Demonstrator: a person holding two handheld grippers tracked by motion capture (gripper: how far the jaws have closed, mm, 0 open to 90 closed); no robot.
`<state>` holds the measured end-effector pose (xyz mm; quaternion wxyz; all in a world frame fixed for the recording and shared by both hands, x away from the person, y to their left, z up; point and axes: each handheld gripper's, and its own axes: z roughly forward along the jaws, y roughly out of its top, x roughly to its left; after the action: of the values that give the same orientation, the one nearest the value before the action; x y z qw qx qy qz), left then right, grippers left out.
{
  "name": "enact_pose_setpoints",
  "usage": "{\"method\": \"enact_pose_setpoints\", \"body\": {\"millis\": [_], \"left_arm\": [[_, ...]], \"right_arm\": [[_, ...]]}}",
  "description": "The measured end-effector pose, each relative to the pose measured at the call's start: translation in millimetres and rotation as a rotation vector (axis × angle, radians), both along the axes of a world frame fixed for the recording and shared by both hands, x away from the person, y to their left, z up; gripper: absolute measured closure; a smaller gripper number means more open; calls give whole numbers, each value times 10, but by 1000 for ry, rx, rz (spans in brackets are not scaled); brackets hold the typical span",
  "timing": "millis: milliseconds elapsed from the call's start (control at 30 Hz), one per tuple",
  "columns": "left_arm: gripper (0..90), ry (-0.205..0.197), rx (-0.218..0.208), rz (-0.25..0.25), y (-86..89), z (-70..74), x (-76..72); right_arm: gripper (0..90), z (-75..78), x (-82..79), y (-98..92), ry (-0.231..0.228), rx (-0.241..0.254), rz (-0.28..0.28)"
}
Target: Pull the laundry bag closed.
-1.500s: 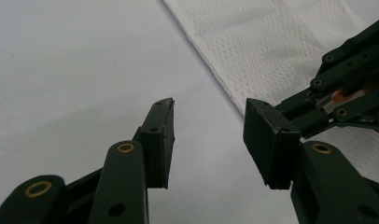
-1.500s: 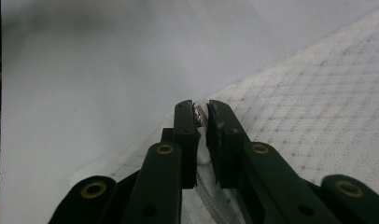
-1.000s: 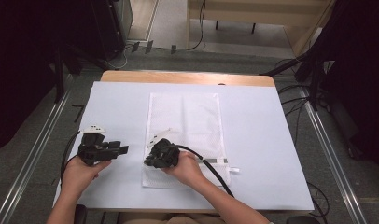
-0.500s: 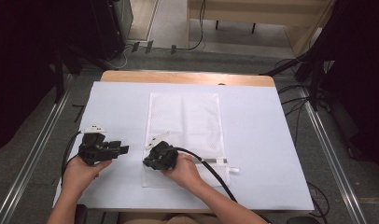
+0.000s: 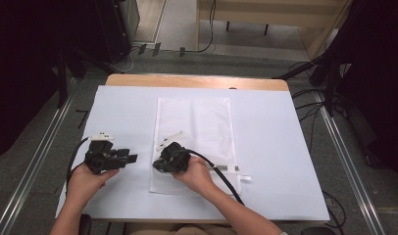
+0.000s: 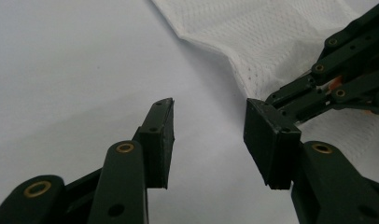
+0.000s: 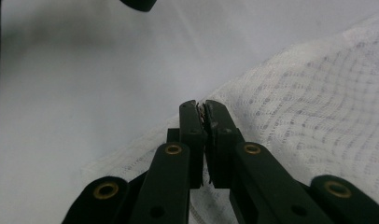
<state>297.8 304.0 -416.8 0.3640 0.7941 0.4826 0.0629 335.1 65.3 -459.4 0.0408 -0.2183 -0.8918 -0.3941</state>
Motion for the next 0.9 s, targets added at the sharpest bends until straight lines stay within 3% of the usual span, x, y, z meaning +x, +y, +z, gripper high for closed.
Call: {"method": "enact_pose_setpoints", "body": {"millis": [333,533,900], "left_arm": [[530,18,10,-115,-124,-44,-21],[518,41,-33,-177,-193,-91,-20],[515,63,-5,-243,-367,-166,26]], "right_arm": [[882,87,10,-43,-19,22,19],[882,165,27,-65,-21,44,14],[883,237,23,-52,-32,60,18]]}}
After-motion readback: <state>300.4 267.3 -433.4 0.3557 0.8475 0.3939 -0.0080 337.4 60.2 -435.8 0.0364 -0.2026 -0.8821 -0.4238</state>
